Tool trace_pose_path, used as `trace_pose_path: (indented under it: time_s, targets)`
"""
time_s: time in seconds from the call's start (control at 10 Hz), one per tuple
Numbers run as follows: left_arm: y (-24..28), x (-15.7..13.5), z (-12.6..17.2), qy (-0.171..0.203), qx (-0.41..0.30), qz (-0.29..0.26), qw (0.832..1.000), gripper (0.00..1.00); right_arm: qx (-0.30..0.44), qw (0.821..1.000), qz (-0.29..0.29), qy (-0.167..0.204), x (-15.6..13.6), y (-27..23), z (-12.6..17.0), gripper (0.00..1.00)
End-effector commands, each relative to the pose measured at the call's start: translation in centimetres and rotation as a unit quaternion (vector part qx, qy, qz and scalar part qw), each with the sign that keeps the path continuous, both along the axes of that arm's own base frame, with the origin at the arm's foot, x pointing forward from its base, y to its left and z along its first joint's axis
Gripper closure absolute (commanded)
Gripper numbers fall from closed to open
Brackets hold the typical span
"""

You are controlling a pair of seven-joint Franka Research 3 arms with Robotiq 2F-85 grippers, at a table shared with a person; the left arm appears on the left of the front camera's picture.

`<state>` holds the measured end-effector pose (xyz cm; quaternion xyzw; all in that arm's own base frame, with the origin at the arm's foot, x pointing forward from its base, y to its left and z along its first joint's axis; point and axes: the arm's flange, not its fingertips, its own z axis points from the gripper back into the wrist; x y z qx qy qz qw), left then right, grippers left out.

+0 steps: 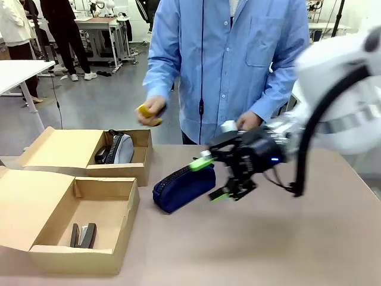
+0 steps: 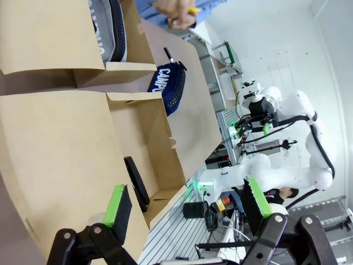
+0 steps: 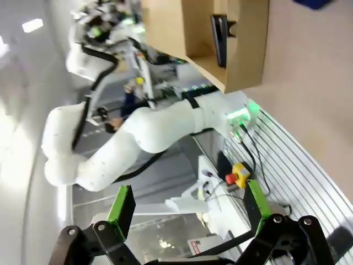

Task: Place items inside the box.
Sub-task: Pick up a Pencil pouch or Stapler and place it inside the Mailer Box closest to the robot.

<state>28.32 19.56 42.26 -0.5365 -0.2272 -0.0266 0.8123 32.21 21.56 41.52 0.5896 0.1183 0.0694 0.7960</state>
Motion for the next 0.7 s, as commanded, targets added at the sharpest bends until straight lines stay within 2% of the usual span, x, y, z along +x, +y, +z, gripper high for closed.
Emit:
trace_pose_path:
  time_s: [0.0,0.1,0.2,0.3,0.4,0.5,0.6]
  targets:
    - [-0.1,0.0,0.1,-0.016,-0.008,0.0,1.0,0.0,0.144,0.987,-0.023,-0.066,-2.7,-11.5,-3.8,0.0]
    - [-0.1,0.0,0.1,-0.016,-0.008,0.0,1.0,0.0,0.18,0.981,-0.031,-0.059,-3.7,-14.3,-4.8,0.0]
    - [-0.1,0.0,0.1,-0.016,-0.008,0.0,1.0,0.0,0.223,0.97,-0.081,-0.055,-5.9,-19.1,-6.5,0.0]
    - [-0.1,0.0,0.1,-0.016,-0.008,0.0,1.0,0.0,0.261,0.951,-0.159,-0.047,-9.1,-23.6,-8.5,0.0]
    - [-0.1,0.0,0.1,-0.016,-0.008,0.0,1.0,0.0,0.27,0.939,-0.206,-0.051,-12.0,-26.2,-9.9,0.0]
    - [-0.1,0.0,0.1,-0.016,-0.008,0.0,1.0,0.0,0.262,0.929,-0.26,-0.03,-14.4,-27.9,-11.4,0.0]
    - [-0.1,0.0,0.1,-0.016,-0.008,0.0,1.0,0.0,0.258,0.922,-0.285,-0.04,-15.9,-28.0,-12.2,0.0]
